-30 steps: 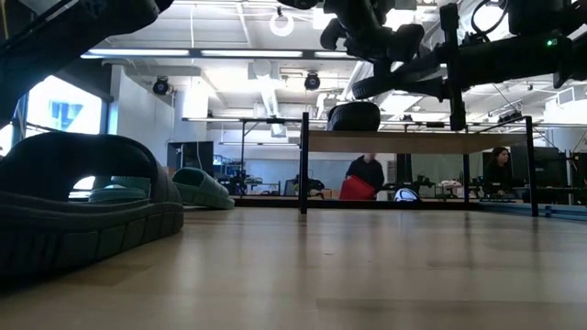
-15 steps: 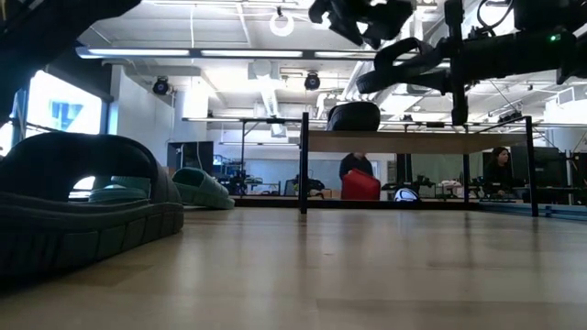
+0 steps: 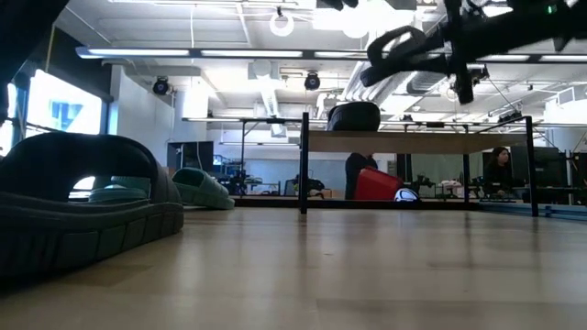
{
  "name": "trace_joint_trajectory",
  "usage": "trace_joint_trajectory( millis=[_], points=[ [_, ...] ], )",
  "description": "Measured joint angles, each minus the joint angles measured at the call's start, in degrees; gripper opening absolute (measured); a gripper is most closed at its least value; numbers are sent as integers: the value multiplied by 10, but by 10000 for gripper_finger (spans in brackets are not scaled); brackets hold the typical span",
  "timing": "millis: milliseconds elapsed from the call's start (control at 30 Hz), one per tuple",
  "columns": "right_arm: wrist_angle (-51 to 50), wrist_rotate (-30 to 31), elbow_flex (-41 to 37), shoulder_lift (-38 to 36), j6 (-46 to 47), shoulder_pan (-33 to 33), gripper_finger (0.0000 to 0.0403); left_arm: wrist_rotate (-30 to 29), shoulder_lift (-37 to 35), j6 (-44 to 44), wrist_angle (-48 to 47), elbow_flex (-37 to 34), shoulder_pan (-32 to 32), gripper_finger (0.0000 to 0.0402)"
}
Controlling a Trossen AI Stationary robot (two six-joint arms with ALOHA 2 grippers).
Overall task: Pick and place slides into the shelf
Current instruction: Put the black slipper on the shelf
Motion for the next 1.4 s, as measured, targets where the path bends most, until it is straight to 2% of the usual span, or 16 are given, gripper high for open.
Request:
trace_joint_trajectory(
  millis=[267,400,500,667,800,1000,1133,1300,1400],
  points=[
    [-361,-104,227,3,-58,-75,37,105,-17,-6,-103,-1,-4,144],
    [-499,-154,325,6,-68,-128,37,160,-17,-8,-127,-1,-4,130],
    [-558,-215,366,17,-64,-172,37,202,-17,-7,-131,-1,-3,119],
    [-584,-342,365,60,-56,-232,37,249,-17,7,-141,-1,-3,102],
    [-591,-398,349,88,-74,-278,37,272,-17,4,-167,-1,-4,90],
    [-587,-447,329,92,-89,-346,37,316,-17,-1,-189,-6,-4,72],
    [-580,-478,279,93,-84,-371,37,359,-16,6,-184,-9,-3,59],
    [-495,-519,220,88,-69,-389,37,366,-16,21,-180,-8,-3,46],
    [-455,-536,190,88,-41,-392,37,390,-16,33,-187,-9,-2,40]
  ],
)
